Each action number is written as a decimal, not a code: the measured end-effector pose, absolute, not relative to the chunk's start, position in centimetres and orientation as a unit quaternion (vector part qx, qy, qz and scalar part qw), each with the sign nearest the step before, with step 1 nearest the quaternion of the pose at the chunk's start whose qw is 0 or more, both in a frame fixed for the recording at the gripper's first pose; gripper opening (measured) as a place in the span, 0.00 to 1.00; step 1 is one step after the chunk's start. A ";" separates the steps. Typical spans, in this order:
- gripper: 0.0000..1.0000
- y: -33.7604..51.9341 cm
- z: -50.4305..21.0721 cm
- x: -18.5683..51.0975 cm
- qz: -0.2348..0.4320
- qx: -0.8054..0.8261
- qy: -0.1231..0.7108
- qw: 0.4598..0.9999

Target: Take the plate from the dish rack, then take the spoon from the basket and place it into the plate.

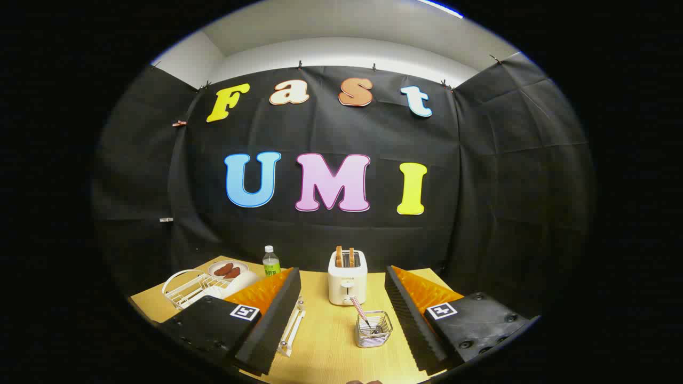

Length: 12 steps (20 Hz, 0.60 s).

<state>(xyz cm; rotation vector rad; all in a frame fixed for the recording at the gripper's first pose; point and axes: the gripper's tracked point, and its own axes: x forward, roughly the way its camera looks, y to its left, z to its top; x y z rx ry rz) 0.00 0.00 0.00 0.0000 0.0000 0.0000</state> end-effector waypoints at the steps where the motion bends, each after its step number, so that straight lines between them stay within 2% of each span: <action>1: 0.98 0.1 0.2 -0.1 -0.002 -0.002 -0.001 1.000; 12: 0.97 2.8 0.9 0.1 0.013 0.003 0.003 1.000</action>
